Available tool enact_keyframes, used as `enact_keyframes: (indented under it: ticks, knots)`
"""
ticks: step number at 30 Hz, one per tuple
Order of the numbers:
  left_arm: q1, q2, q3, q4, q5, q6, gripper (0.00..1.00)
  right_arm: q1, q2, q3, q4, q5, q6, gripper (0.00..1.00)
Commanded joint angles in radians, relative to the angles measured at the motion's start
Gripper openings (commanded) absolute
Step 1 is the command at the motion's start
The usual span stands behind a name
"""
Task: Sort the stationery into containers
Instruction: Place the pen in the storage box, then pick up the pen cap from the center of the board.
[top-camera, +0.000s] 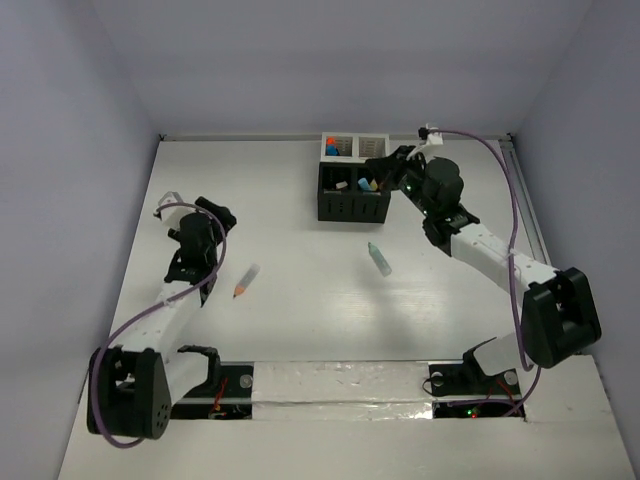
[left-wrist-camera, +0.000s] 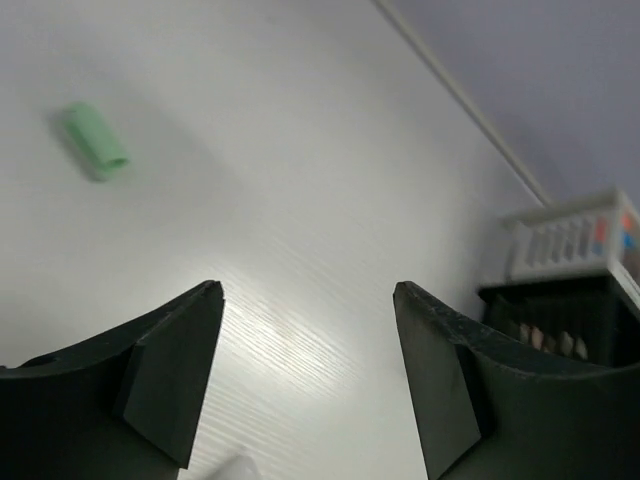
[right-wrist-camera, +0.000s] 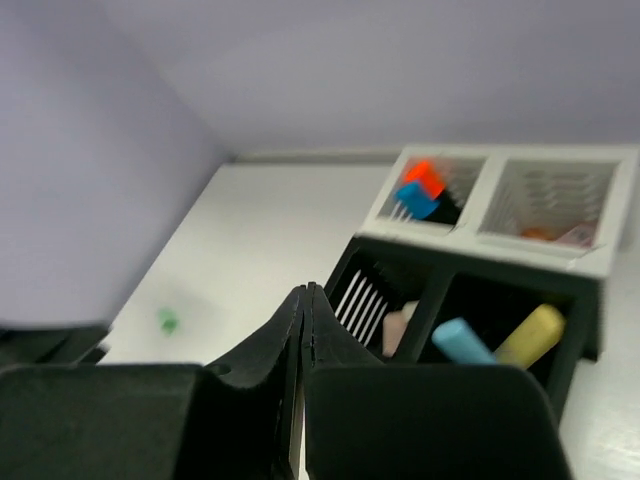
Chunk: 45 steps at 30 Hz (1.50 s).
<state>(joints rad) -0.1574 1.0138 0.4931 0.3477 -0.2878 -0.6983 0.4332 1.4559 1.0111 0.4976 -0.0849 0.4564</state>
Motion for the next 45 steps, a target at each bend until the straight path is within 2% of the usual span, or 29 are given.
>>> enact_keyframes:
  ticks: [1, 5, 10, 18, 24, 28, 33, 42, 45]
  knots:
    - [0.108, 0.08, 0.052, -0.01, -0.027, -0.047, 0.66, 0.001, -0.049, -0.046, -0.091, -0.197, 0.054, 0.06]
    - [0.208, 0.175, 0.073, -0.01, -0.033, -0.078, 0.7, 0.001, -0.086, -0.062, -0.113, -0.258, 0.045, 0.16]
    - [0.292, 0.331, 0.148, -0.022, 0.012, -0.075, 0.75, 0.001, -0.057, 0.043, -0.278, -0.357, -0.051, 0.29]
    - [0.344, 0.587, 0.308, -0.056, 0.047, -0.015, 0.73, 0.001, -0.045, 0.055, -0.311, -0.414, -0.111, 0.28]
    - [0.354, 0.666, 0.393, -0.101, 0.059, 0.002, 0.69, 0.001, -0.048, 0.049, -0.306, -0.411, -0.13, 0.28]
    - [0.363, 0.703, 0.427, -0.141, 0.076, -0.003, 0.62, 0.001, -0.023, 0.049, -0.297, -0.415, -0.121, 0.28]
    - [0.372, 0.735, 0.455, -0.16, 0.09, -0.006, 0.49, 0.001, -0.028, 0.052, -0.307, -0.406, -0.122, 0.28]
    - [0.381, 0.767, 0.479, -0.213, 0.108, 0.0, 0.48, 0.001, -0.051, 0.052, -0.329, -0.385, -0.127, 0.28]
    - [0.391, 0.778, 0.487, -0.222, 0.116, 0.003, 0.38, 0.001, -0.06, 0.047, -0.332, -0.381, -0.122, 0.28]
